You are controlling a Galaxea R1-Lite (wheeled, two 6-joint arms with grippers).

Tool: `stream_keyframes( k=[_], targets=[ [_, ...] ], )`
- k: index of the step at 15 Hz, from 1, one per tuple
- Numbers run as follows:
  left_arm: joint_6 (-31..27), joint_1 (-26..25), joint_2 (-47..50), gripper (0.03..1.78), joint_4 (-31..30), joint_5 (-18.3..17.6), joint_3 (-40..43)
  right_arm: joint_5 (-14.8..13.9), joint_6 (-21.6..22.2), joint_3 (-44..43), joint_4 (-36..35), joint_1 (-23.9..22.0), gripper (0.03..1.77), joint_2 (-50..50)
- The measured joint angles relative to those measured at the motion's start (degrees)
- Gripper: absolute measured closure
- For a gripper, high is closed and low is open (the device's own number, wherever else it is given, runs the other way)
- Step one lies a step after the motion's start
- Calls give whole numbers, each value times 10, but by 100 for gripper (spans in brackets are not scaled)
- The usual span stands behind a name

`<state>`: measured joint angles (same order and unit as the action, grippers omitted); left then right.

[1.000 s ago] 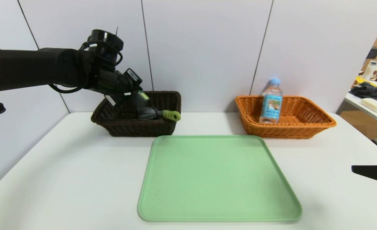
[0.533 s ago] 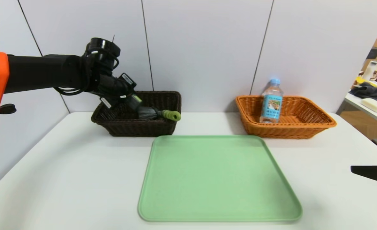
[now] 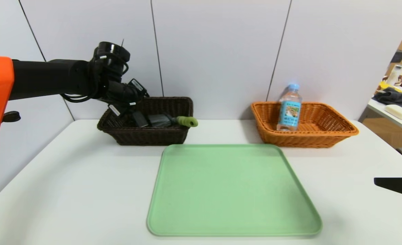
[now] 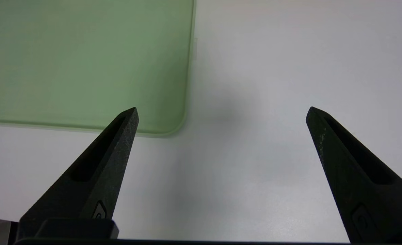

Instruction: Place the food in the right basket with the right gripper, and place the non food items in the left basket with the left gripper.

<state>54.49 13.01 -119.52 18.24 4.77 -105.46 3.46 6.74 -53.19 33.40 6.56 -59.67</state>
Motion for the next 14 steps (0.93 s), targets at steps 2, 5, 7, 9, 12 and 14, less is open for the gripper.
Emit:
stream_keyframes(
  k=[2,5,7,9,12,14],
  targets=[
    [-2,-1,1,47,1,0,0,-1,0,0,-1,0,10,1],
    [-19,9,19,36,22,0,0,-1,-2,-1,-5,0,10,3],
    [-31,17,38,30,40,-1,1,-3,-5,-3,-6,0,10,3],
    [-32,24,60,25,66,0,3,-7,-8,-4,-6,0,10,3],
    [-33,23,101,21,85,13,24,-9,-8,-4,-4,0,10,3],
    [-37,20,134,18,85,23,50,-7,-8,-4,-3,0,10,5]
  ],
)
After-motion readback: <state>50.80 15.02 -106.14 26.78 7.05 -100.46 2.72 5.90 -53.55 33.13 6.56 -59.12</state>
